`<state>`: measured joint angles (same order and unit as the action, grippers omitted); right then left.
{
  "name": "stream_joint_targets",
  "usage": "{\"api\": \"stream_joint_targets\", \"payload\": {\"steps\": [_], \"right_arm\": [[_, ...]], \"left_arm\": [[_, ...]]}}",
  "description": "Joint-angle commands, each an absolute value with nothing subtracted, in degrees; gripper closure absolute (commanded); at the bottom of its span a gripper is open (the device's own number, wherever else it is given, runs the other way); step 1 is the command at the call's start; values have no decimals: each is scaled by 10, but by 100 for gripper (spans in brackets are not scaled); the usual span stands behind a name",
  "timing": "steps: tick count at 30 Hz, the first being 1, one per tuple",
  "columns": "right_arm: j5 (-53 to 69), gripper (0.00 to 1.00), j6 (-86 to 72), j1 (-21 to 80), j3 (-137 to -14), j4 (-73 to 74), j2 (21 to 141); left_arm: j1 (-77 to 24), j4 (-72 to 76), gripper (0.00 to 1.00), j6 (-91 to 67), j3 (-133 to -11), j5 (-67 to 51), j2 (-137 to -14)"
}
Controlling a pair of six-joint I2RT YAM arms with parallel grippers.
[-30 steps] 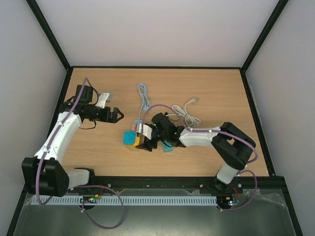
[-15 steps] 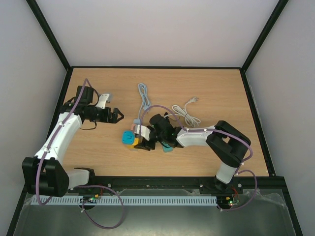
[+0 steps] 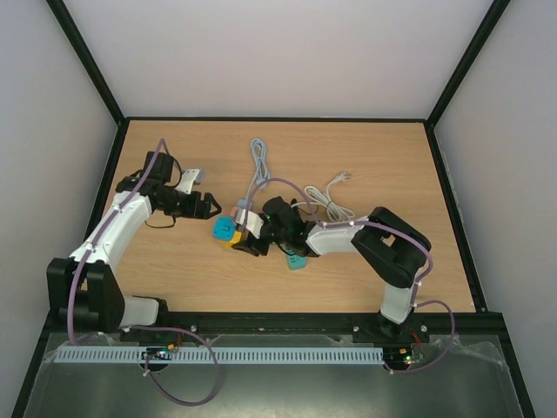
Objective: Pull the plug off the socket
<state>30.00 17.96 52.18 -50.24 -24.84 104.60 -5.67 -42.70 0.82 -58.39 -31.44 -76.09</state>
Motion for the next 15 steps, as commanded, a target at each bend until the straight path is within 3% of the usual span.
{"api": "stream_joint_targets", "payload": {"steps": [1, 15], "right_arm": [[247, 57, 170, 496, -527, -288, 1076], [265, 58, 170, 474, -536, -285, 1096]], "left_arm": [[-73, -423, 13, 4, -594, -321, -781], [-104, -403, 19, 6, -612, -342, -846]]}}
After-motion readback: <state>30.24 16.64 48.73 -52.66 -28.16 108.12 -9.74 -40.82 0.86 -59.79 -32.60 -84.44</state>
